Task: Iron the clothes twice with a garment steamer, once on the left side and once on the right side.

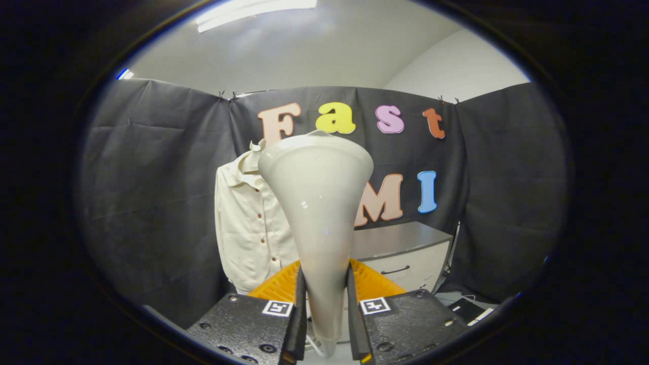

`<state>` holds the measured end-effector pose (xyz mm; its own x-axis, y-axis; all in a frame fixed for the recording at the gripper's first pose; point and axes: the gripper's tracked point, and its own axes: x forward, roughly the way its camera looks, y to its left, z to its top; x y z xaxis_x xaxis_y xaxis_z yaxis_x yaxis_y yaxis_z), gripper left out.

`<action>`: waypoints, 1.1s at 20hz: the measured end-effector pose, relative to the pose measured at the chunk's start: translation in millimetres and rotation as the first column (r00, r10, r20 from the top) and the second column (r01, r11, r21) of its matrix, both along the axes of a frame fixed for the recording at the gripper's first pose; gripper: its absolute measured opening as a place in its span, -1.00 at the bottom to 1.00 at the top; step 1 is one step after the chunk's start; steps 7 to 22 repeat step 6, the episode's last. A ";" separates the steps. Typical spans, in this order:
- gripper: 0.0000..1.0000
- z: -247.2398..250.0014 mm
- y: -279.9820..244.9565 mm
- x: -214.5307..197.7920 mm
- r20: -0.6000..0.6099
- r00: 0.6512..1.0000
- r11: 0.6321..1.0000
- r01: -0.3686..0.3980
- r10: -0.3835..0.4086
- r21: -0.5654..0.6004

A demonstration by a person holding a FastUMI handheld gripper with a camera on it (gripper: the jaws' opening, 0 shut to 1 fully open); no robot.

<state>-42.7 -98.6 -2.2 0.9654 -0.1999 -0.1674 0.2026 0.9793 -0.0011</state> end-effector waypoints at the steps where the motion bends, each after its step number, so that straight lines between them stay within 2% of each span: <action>1: -0.32 -0.8 -0.2 -1.1 -0.002 1.000 1.000 0.001 -0.001 0.000; 22: -0.32 -1.1 5.4 -1.5 -0.003 1.000 1.000 -0.001 0.001 -0.002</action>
